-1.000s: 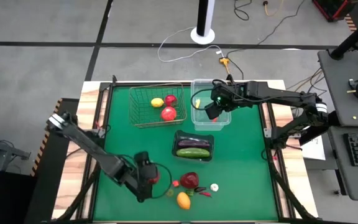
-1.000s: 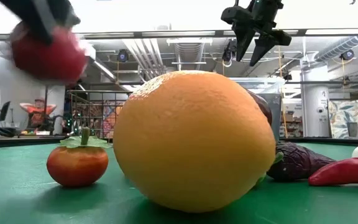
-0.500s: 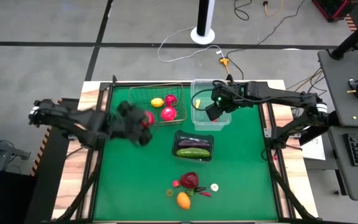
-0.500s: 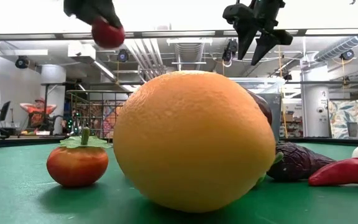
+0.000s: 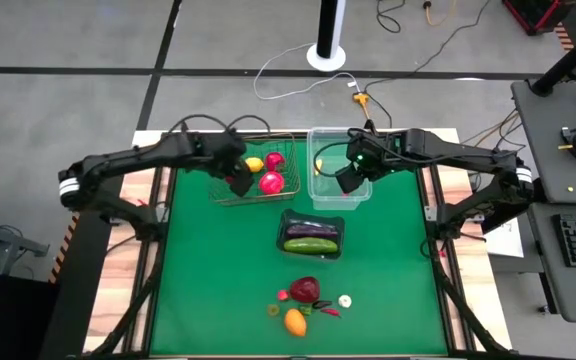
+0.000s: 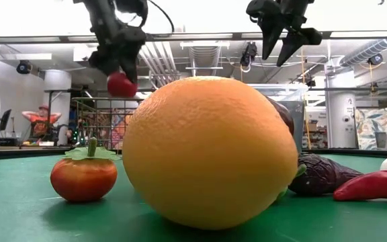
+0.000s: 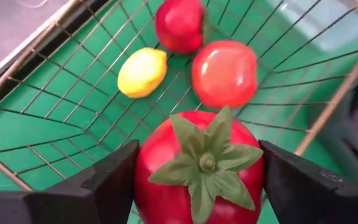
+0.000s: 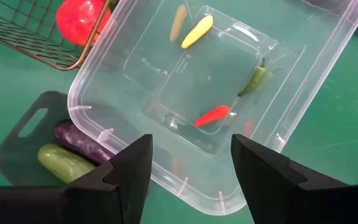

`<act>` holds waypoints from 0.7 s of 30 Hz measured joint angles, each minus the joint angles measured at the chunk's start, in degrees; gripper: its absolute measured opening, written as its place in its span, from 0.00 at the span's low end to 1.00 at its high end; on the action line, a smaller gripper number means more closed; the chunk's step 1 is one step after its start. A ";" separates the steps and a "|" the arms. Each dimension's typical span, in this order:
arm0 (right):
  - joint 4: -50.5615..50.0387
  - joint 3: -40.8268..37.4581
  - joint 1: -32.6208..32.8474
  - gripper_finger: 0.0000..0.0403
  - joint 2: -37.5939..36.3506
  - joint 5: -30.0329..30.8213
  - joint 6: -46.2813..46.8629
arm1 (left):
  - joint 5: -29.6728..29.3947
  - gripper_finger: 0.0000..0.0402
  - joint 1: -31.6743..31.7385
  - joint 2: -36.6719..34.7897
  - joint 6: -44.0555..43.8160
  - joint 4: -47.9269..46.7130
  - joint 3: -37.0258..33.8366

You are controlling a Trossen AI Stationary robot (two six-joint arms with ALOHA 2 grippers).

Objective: Sort produce into baskets
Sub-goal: Put the tomato into the wire basket, then put the garlic into the transparent bin

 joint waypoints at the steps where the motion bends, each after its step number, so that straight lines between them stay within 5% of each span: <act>1: 0.01 0.00 0.08 0.52 -0.02 -0.04 -0.02 | -0.04 0.70 0.04 0.80 0.42 -0.05 0.00; 21: -0.01 0.00 0.48 0.52 -0.70 0.00 -0.11 | -2.14 0.83 -0.03 6.26 1.26 0.29 0.99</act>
